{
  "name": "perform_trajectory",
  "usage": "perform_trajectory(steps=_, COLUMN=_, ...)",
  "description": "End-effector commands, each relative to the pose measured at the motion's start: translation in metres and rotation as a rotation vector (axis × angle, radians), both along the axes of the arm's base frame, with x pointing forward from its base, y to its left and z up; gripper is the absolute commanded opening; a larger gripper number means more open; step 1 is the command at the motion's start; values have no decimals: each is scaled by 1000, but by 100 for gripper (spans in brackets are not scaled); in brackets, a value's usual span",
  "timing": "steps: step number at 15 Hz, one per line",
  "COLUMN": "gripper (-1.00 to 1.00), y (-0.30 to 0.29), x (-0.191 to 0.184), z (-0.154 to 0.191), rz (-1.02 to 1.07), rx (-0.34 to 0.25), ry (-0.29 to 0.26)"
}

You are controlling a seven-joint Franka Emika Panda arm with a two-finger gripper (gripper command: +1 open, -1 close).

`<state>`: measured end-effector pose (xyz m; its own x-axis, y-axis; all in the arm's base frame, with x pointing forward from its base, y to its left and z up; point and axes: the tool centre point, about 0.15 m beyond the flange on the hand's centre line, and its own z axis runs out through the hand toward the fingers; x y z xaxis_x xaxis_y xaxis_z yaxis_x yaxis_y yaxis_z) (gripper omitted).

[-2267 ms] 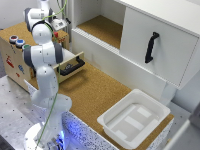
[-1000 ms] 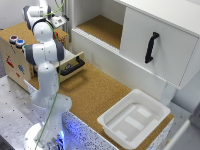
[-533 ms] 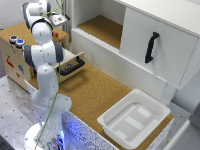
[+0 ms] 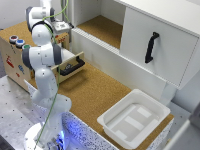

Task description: Place the grasped yellow object in the drawer

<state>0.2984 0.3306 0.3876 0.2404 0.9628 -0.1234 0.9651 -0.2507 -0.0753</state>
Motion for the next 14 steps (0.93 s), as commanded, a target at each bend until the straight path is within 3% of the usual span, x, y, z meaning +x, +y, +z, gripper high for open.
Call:
perform_trajectory(steps=1, gripper=-100, y=-32, x=-4, z=-59, rz=-46, rx=213, ry=-113)
perform_trajectory(steps=7, gripper=-100, y=-16, x=22, z=-63, rz=-16, rx=237, ry=-162)
perform_trajectory(steps=8, gripper=100, y=-15, x=24, z=-57, rz=-9, rx=232, ry=-164)
perform_trajectory(steps=10, gripper=100, y=-13, x=19, z=-44, rz=12, rx=201, ry=-168)
perform_trajectory(steps=14, gripper=100, y=-16, x=-7, z=-15, rz=-36, rx=216, ry=-186)
